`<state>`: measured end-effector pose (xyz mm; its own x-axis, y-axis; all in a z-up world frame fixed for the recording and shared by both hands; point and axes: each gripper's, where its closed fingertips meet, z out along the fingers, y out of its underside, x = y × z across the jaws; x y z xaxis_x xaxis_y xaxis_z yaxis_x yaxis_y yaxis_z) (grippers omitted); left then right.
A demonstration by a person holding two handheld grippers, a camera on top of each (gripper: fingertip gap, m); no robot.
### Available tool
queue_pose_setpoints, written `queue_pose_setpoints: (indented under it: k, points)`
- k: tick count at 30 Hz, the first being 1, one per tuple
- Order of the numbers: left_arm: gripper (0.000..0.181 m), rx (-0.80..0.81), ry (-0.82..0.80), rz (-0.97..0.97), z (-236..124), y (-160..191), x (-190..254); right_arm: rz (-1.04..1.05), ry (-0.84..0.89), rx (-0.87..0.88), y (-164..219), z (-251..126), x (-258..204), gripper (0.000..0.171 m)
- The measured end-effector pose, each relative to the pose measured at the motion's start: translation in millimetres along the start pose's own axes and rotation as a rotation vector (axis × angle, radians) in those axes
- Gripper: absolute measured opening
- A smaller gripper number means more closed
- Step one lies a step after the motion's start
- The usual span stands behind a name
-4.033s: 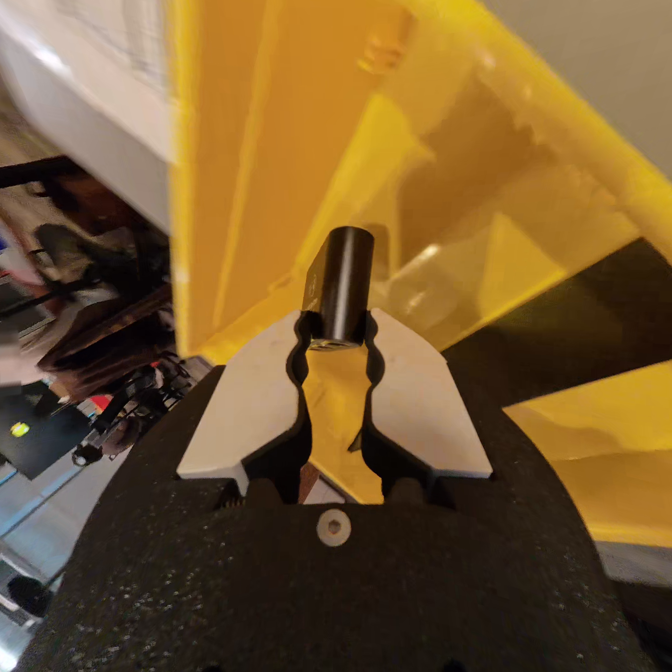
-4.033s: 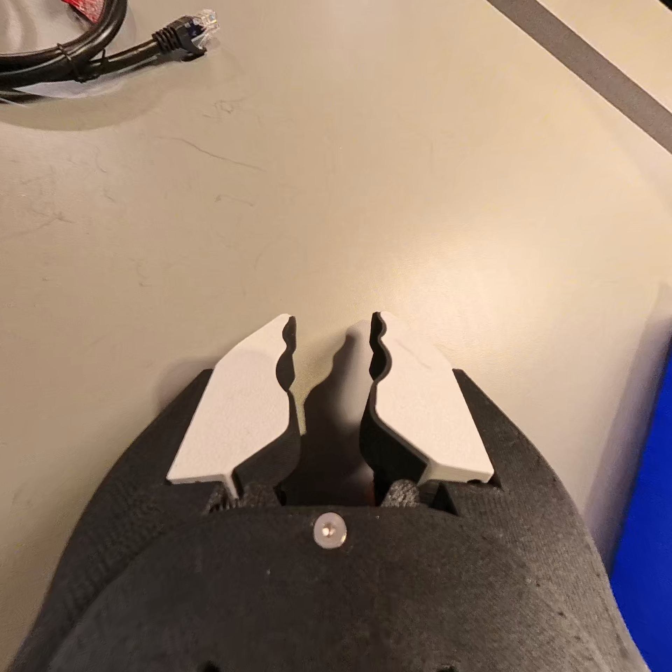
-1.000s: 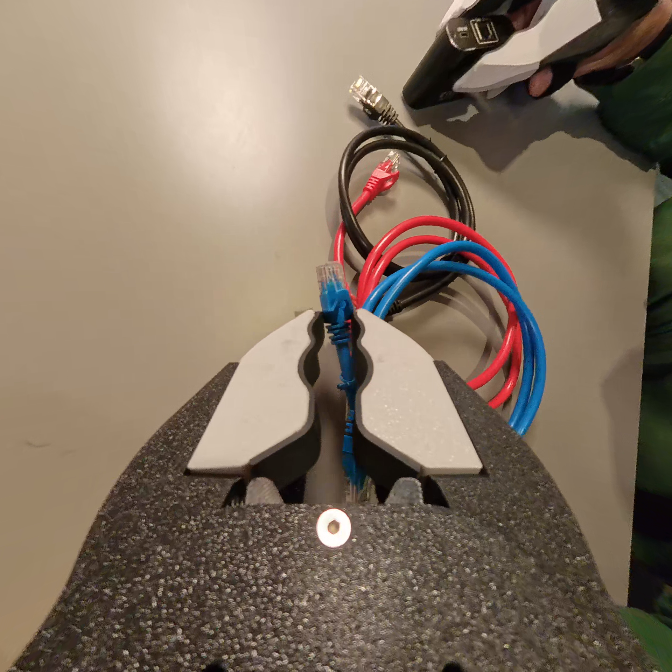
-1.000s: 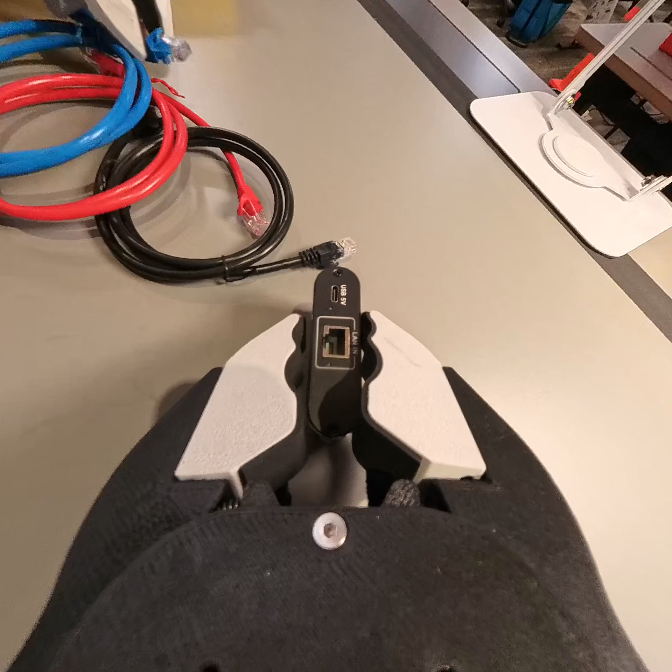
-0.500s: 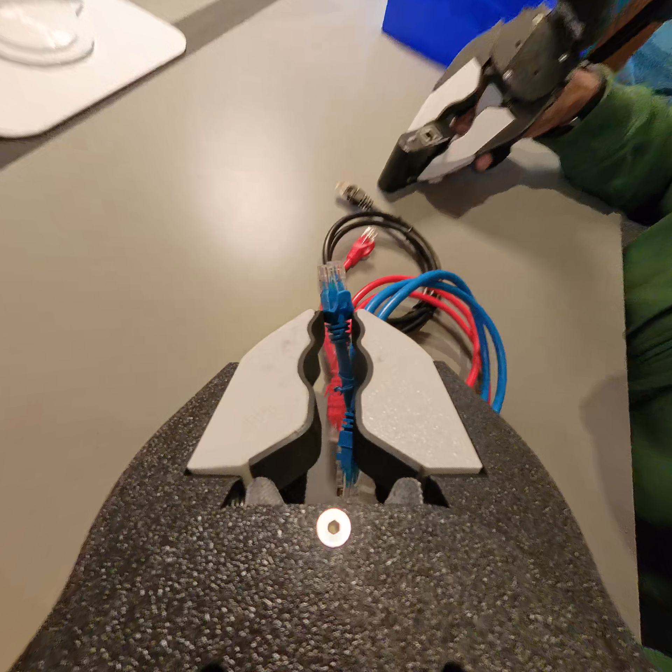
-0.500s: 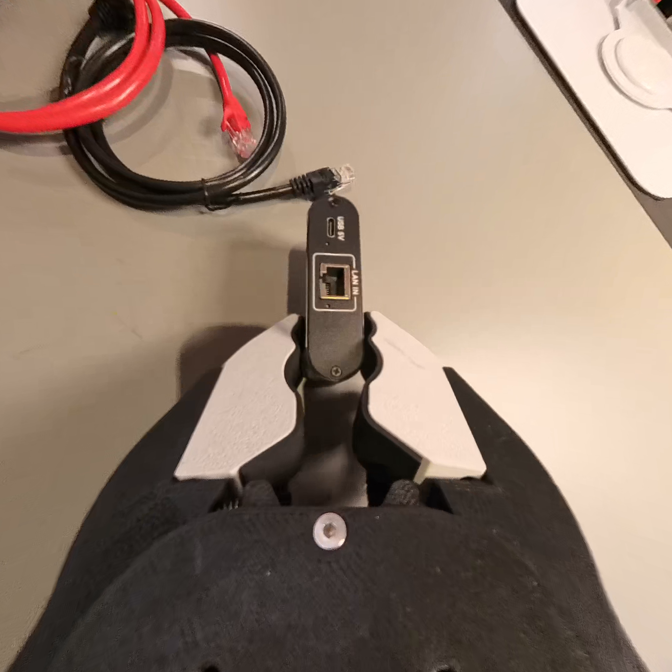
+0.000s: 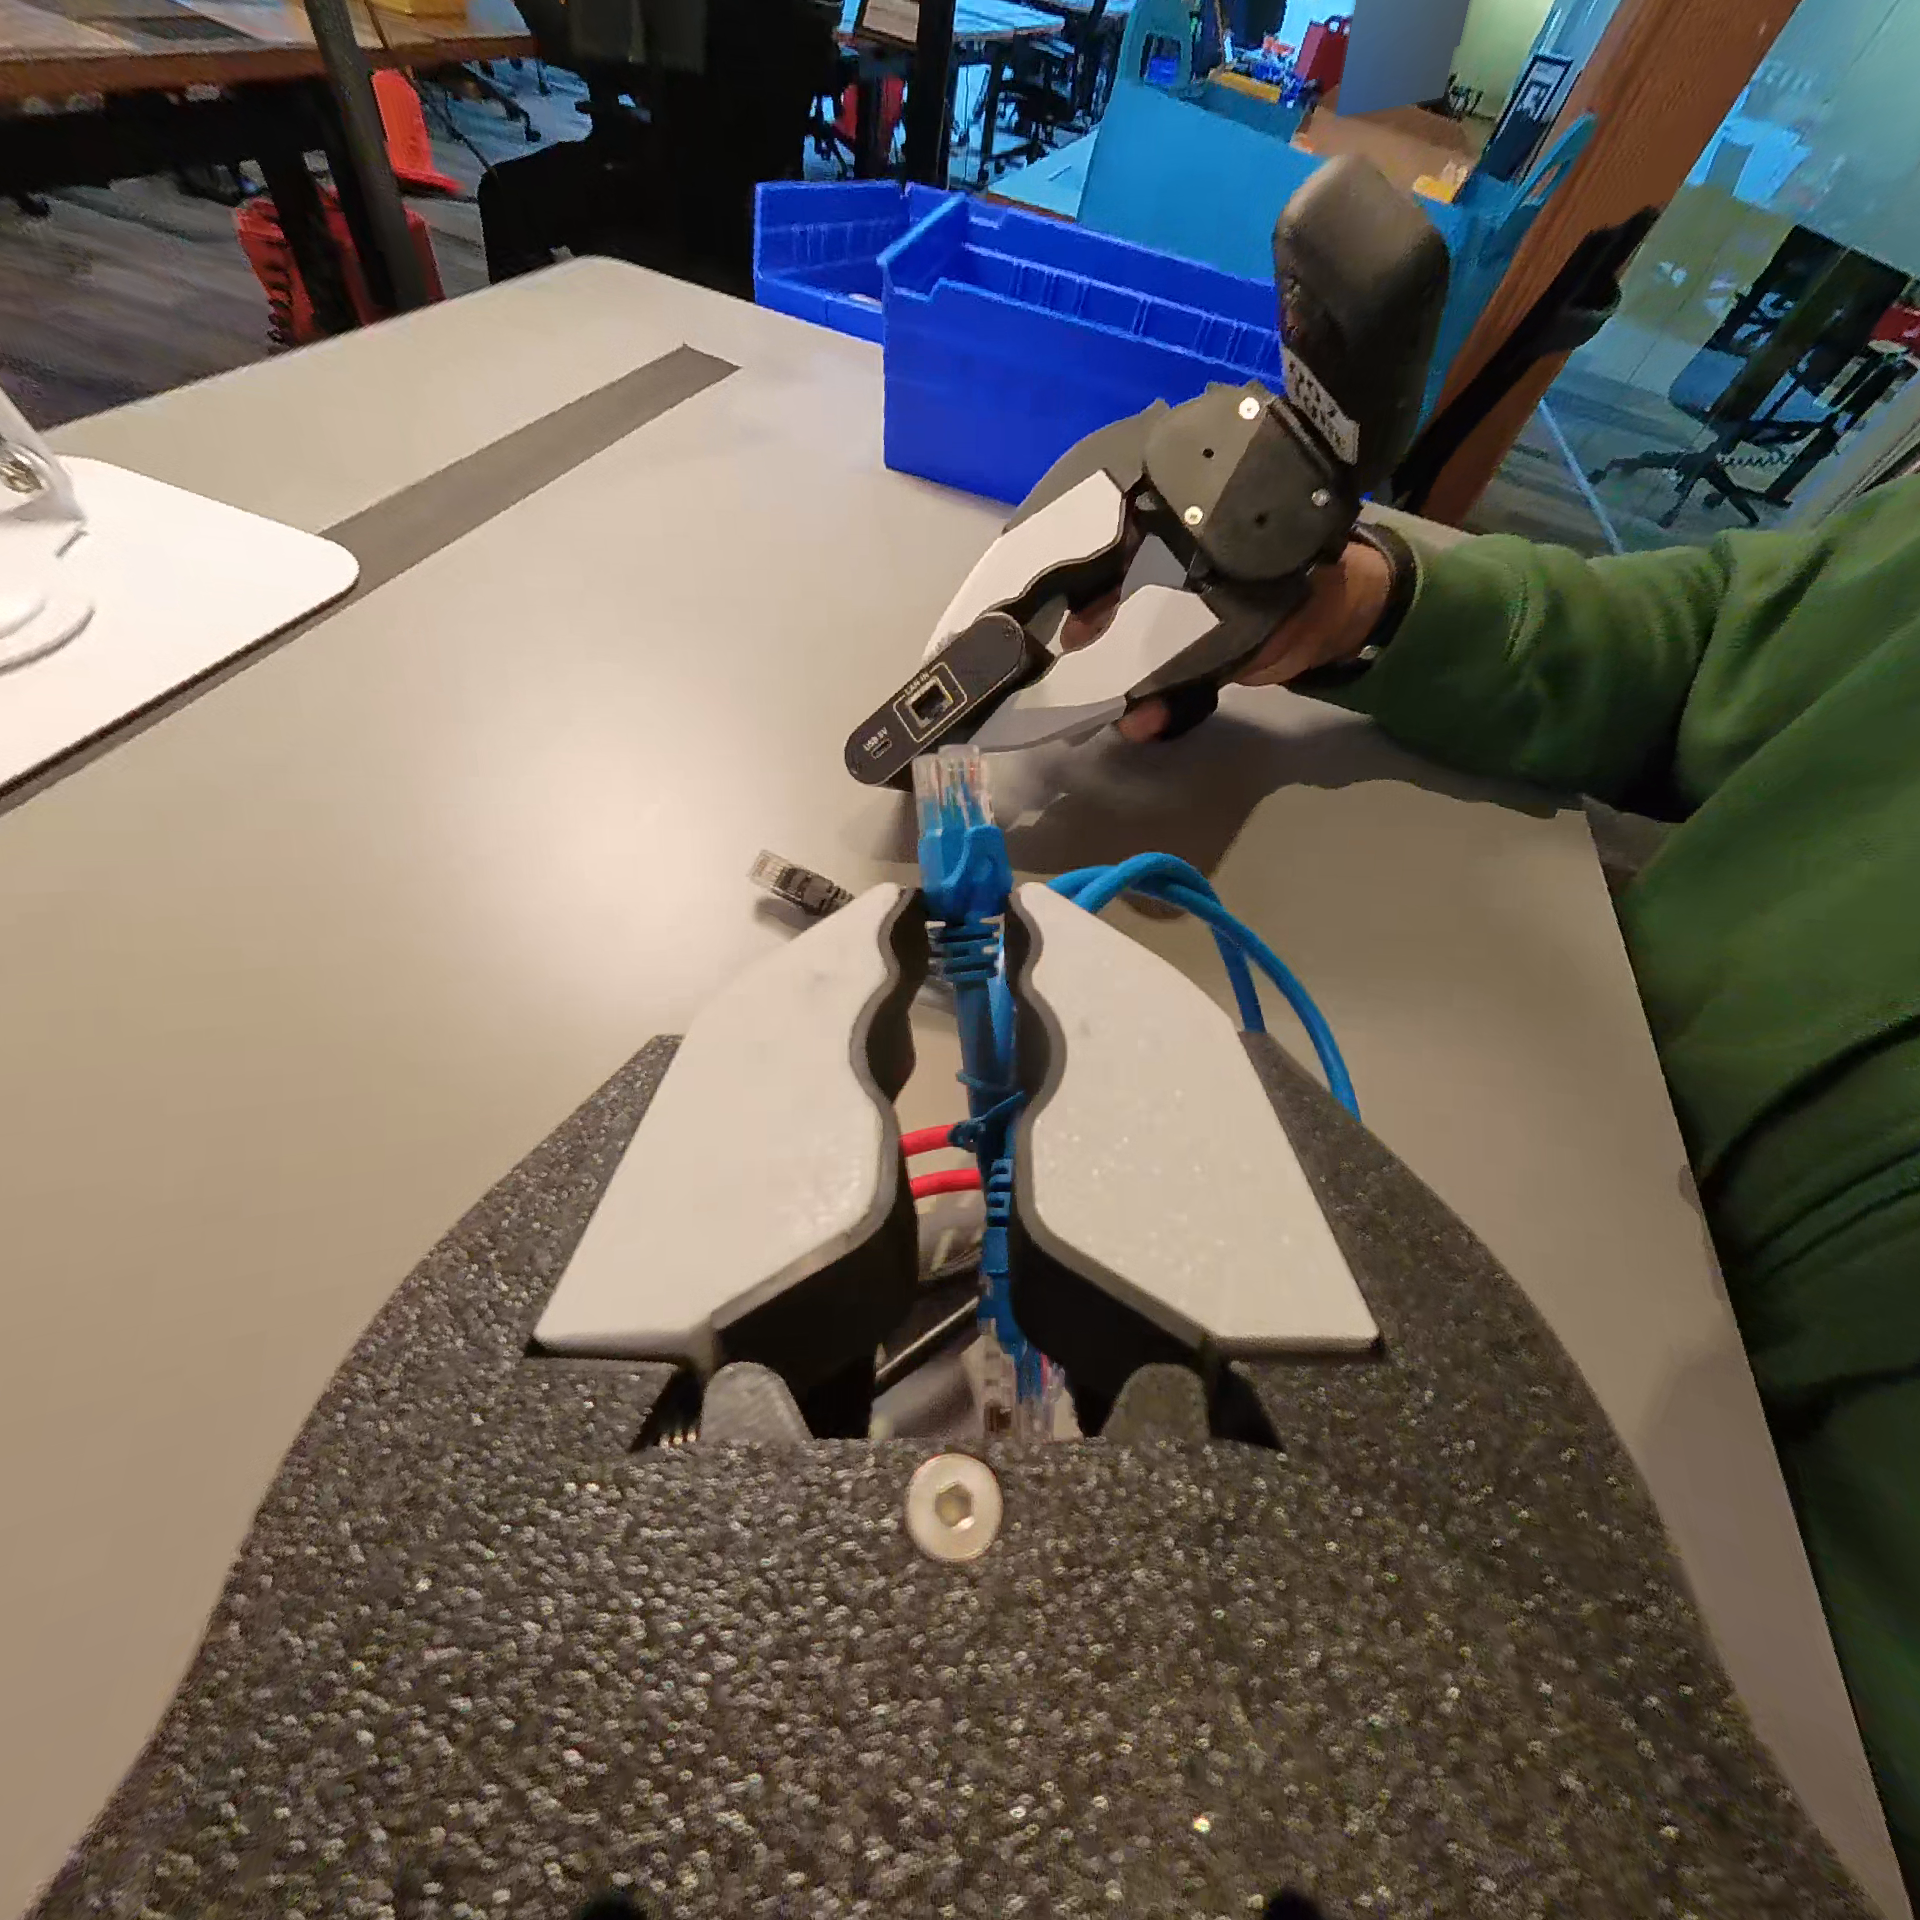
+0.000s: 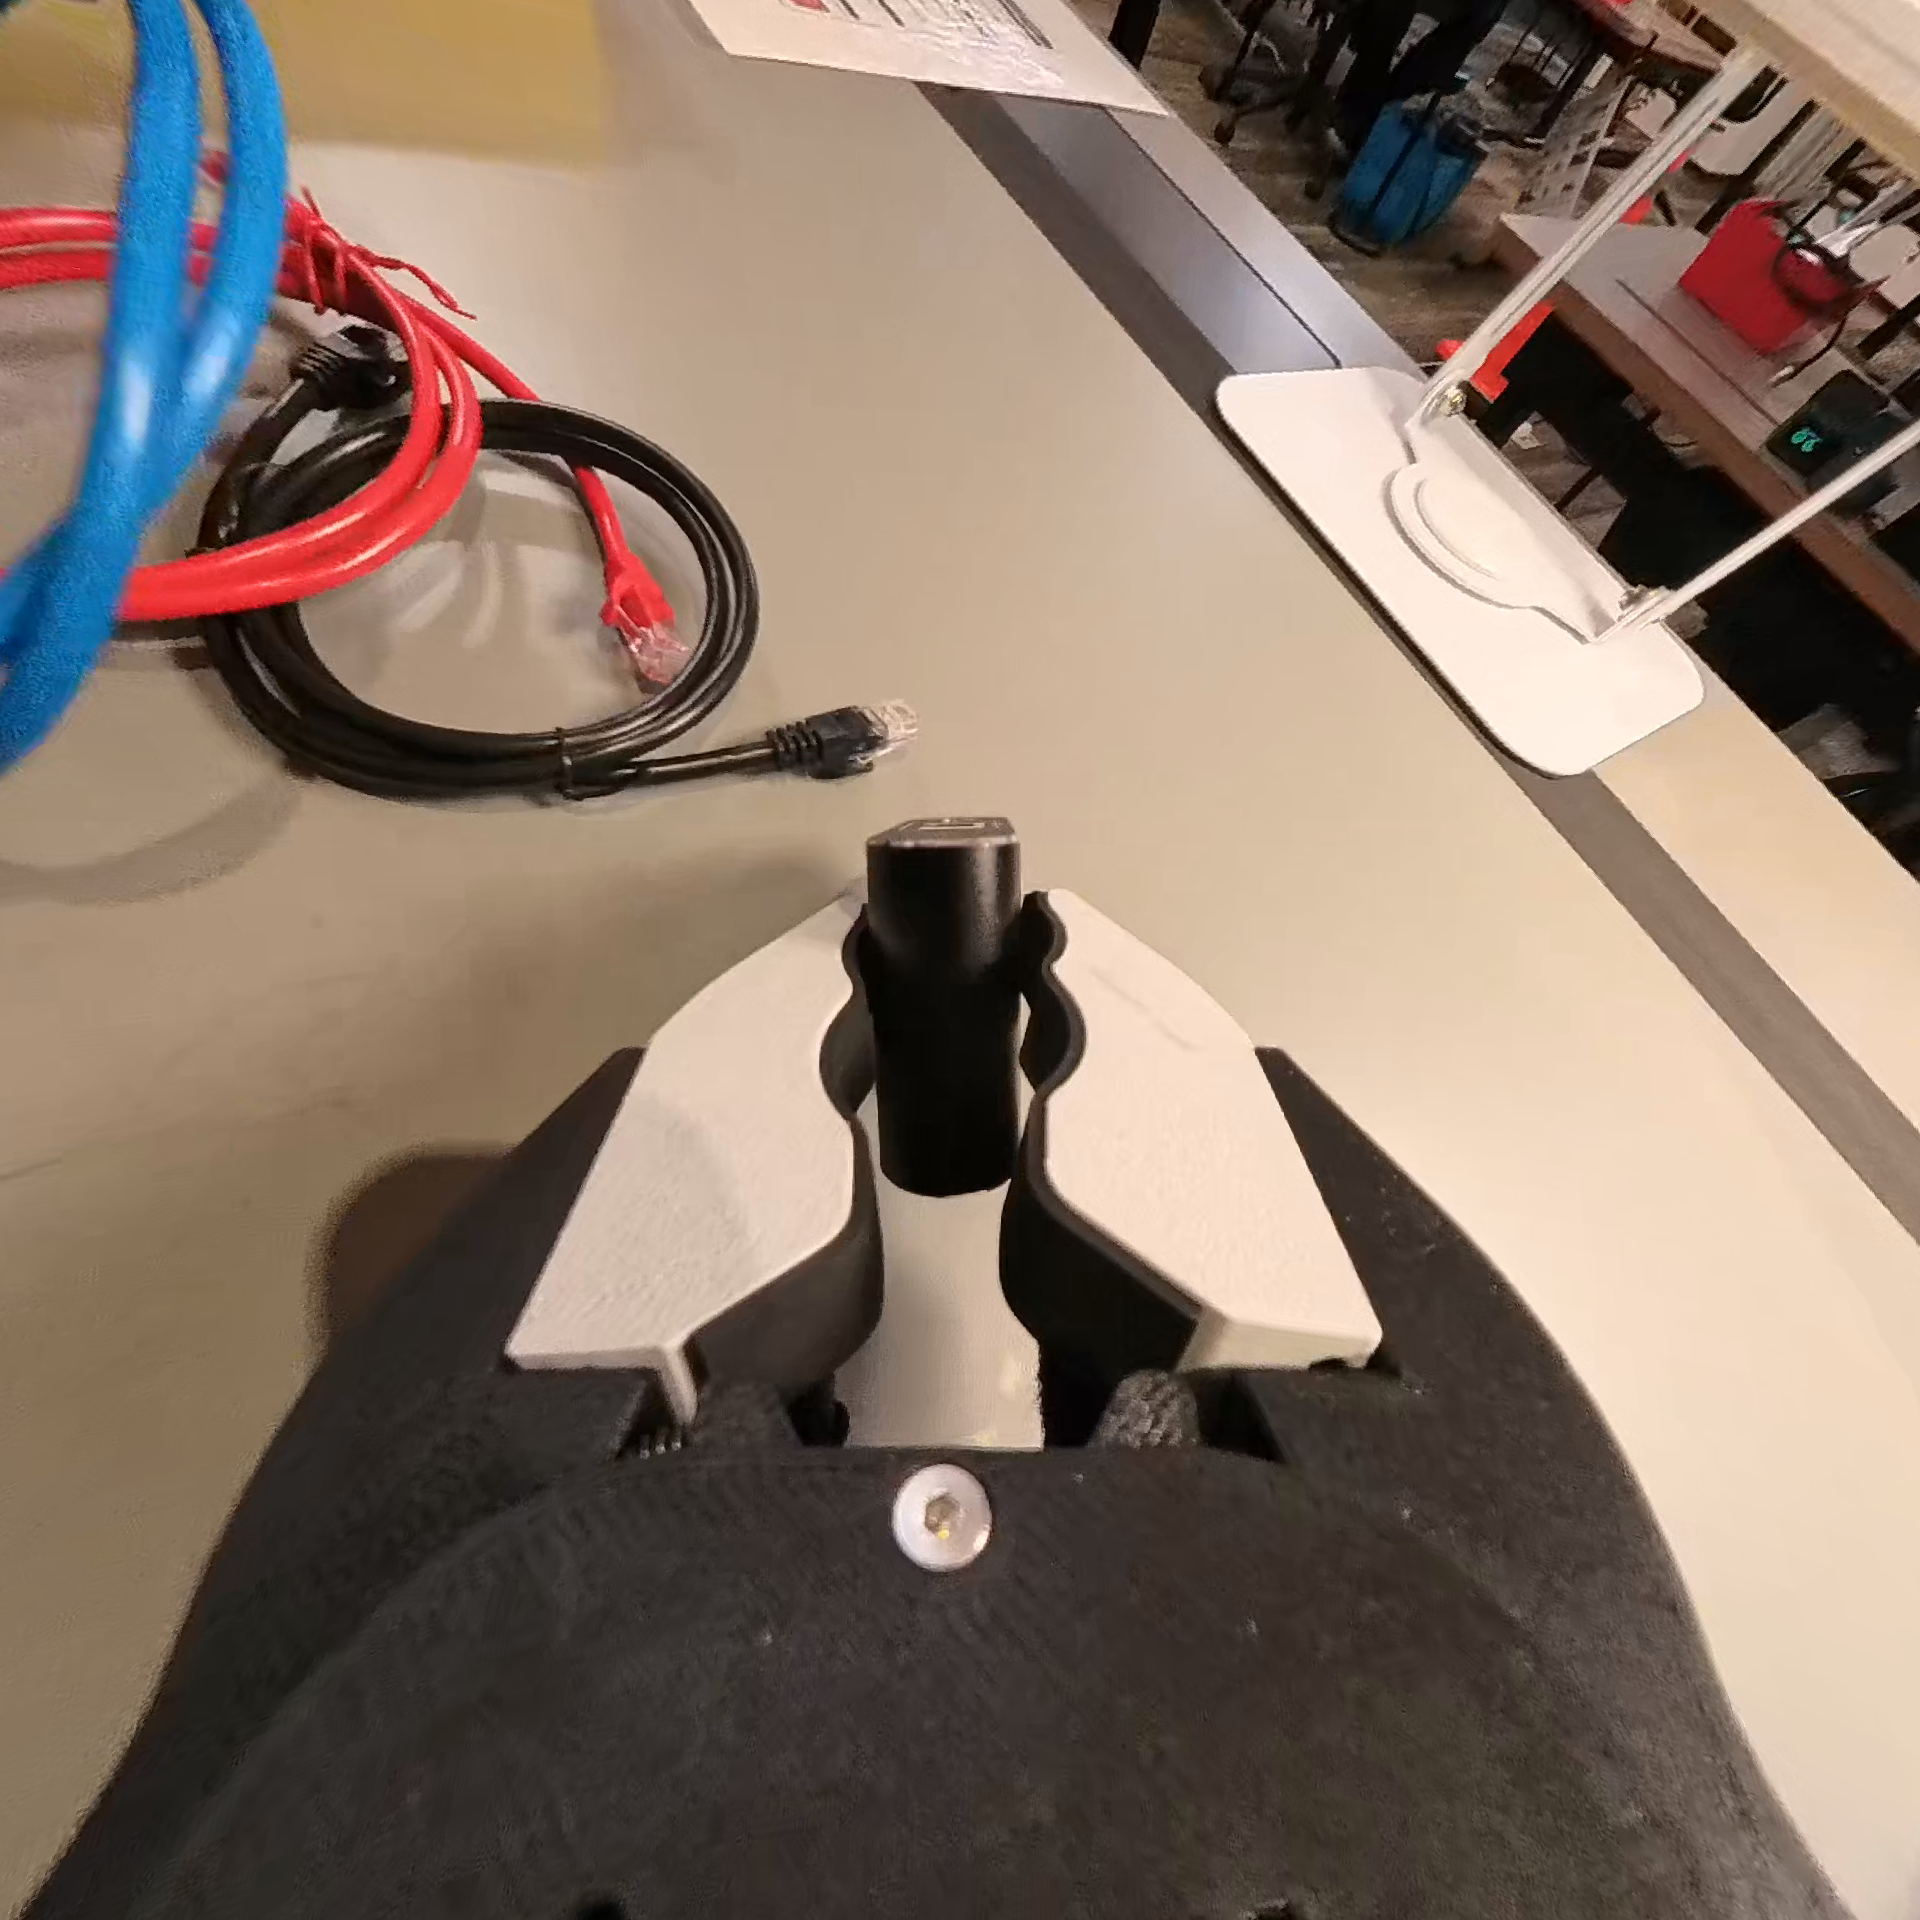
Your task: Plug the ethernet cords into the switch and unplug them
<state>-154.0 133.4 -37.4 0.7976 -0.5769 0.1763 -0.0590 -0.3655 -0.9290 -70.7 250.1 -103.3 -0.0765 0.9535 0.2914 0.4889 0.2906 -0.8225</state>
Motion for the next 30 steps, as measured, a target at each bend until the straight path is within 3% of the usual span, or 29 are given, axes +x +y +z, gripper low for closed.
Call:
queue_pose_setpoints:
  k: [11, 15, 23, 27, 30]
  points:
    - [0.015, -0.092, 0.008, -0.014, 54.9, 25.3, 22.1, 0.132, -0.052, -0.106, 14.1, -7.1, 5.0, 0.025]
    - [0.015, -0.123, -0.004, -0.008, 62.4, 33.8, 22.7, 0.099, -0.062, -0.282, 47.0, -4.1, 3.3, 0.027]
    - [0.015, -0.140, -0.021, 0.004, 64.5, 38.1, 21.9, 0.083, -0.077, -0.306, 51.3, -4.7, 1.6, 0.027]
    - [0.015, -0.139, -0.034, 0.008, 64.3, 38.2, 20.6, 0.057, -0.081, -0.275, 42.7, -8.1, 3.8, 0.052]
    - [0.015, -0.133, -0.053, 0.012, 64.7, 36.7, 18.9, 0.101, -0.092, -0.197, 25.8, -8.8, 4.2, 0.058]
